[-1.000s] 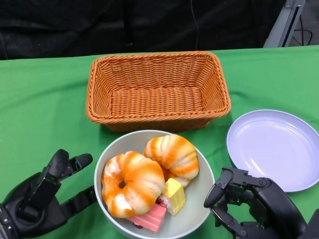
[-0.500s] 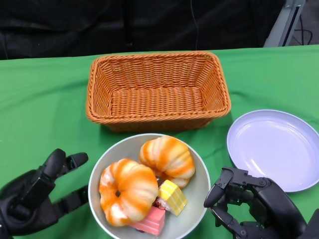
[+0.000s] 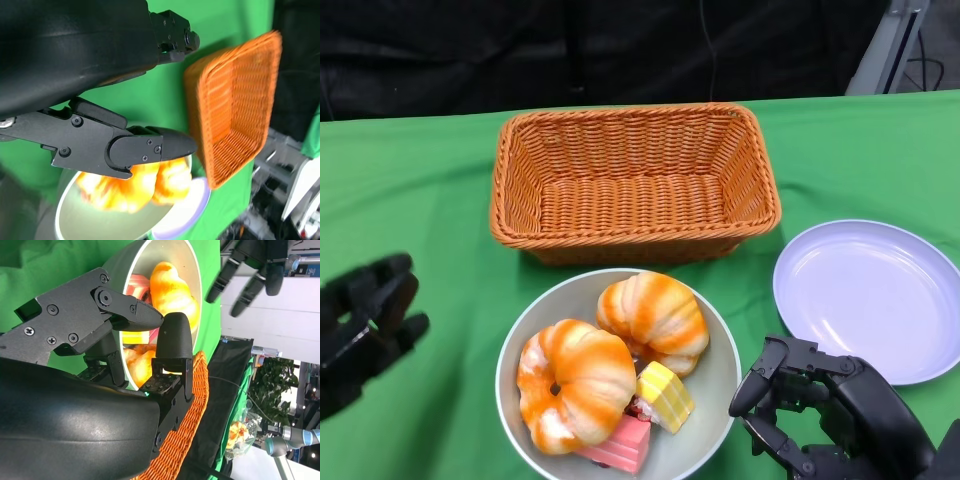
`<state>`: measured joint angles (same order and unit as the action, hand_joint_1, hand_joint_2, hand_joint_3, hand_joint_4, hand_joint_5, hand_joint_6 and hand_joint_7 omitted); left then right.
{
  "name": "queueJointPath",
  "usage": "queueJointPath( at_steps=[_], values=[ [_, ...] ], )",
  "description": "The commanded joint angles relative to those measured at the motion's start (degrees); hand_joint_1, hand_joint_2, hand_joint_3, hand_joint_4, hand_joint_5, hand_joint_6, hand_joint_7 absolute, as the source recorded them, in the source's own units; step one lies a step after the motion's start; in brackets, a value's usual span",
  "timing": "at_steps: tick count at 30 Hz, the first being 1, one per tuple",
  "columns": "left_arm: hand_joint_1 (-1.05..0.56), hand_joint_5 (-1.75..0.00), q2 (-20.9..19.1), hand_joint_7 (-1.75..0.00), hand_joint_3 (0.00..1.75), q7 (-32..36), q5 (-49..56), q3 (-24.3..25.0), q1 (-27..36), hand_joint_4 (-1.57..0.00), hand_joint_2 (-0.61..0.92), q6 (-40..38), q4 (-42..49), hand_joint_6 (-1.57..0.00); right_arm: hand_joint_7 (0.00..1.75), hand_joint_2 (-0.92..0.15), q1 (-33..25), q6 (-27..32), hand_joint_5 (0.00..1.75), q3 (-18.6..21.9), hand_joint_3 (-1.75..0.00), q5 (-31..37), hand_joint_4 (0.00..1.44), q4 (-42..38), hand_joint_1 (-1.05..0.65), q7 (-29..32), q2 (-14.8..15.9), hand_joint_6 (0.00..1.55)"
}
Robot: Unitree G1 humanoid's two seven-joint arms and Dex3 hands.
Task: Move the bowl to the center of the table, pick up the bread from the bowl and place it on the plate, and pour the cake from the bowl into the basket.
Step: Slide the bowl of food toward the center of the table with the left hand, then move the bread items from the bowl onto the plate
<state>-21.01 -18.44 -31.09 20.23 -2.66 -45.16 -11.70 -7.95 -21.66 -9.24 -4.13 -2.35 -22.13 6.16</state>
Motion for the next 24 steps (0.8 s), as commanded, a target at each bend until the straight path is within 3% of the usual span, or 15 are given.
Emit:
queueJointPath(
  at_steps=[1, 9, 11, 13, 14, 15, 16, 18, 20, 24],
  values=[
    [-0.48, -0.18, 2.83, -0.13, 0.27, 1.41, 4.89, 0.41, 2.27, -0.37, 0.92, 12.51, 2.13, -0.32, 1.33, -0.63, 0.12, -0.76, 1.61, 0.71, -0.84, -0.74, 0.72, -0.61, -0.15, -0.16, 0.51, 0.69],
    [-0.35, -0.30, 6.91, -0.18, 0.19, -3.63, 7.49, 0.90, 1.79, -0.64, 0.92, 35.43, 16.70, -0.62, 1.31, -0.63, -0.08, -0.96, 1.60, 1.43, -0.82, -0.63, 0.72, -1.06, -0.17, -0.14, 1.17, 0.69],
    [-0.20, -0.38, 8.23, -0.24, 0.21, -3.74, 8.91, 1.02, 1.20, -0.80, 0.92, 43.10, 21.40, -0.80, 1.28, -0.63, -0.26, -0.13, 1.57, 1.79, -0.80, -1.11, 0.72, -0.69, -0.17, -0.24, 1.41, 0.70],
    [-0.16, -0.41, 8.85, -0.24, 0.23, -3.80, 10.48, 0.90, 0.31, -0.84, 0.92, 49.96, 25.94, -0.85, 1.27, -0.63, -0.40, 0.27, 1.56, 2.21, -0.79, -1.69, 0.72, -0.46, -0.18, -0.57, 1.66, 0.71],
    [-0.10, -0.55, 8.97, -0.29, 0.32, -3.75, 11.82, 0.73, -0.38, -0.88, 0.91, 54.65, 28.93, -0.94, 1.26, -0.63, -0.48, 0.34, 1.56, 2.55, -0.78, -1.97, 0.72, -0.37, -0.17, -0.74, 1.87, 0.71],
    [-0.05, -0.83, 9.09, -0.40, 0.47, -3.64, 12.99, 0.53, -0.97, -0.85, 0.87, 58.64, 31.41, -1.00, 1.24, -0.63, -0.54, 0.29, 1.55, 2.89, -0.76, -2.20, 0.72, -0.33, -0.18, -0.95, 2.06, 0.72],
    [-0.03, -0.96, 9.12, -0.48, 0.58, -3.61, 13.71, 0.38, -1.44, -0.83, 0.83, 61.52, 33.31, -1.01, 1.24, -0.63, -0.57, 0.24, 1.54, 3.11, -0.76, -2.32, 0.72, -0.32, -0.18, -1.09, 2.17, 0.72],
    [-0.02, -1.07, 8.85, -0.59, 0.71, -3.85, 14.74, -0.12, -2.21, -0.81, 0.78, 65.54, 36.23, -0.99, 1.23, -0.63, -0.49, -0.92, 1.53, 3.57, -0.75, -2.18, 0.72, -0.64, -0.19, -1.23, 2.51, 0.72],
    [-0.04, -1.28, 8.48, -0.86, 0.76, -4.10, 15.54, -0.67, -2.85, -0.79, 0.74, 68.72, 38.67, -0.91, 1.18, -0.62, -0.37, -2.30, 1.45, 4.03, -0.75, -1.93, 0.73, -1.06, -0.17, -1.31, 2.85, 0.72],
    [-0.03, -1.40, 8.39, -1.05, 0.81, -3.67, 17.79, -2.22, -3.50, -0.79, 0.71, 73.08, 41.26, -0.86, 1.03, -0.61, -1.10, -2.50, 1.32, 5.35, -0.75, -1.90, 0.69, 1.76, -0.11, -1.99, 4.88, 0.70]
  ],
)
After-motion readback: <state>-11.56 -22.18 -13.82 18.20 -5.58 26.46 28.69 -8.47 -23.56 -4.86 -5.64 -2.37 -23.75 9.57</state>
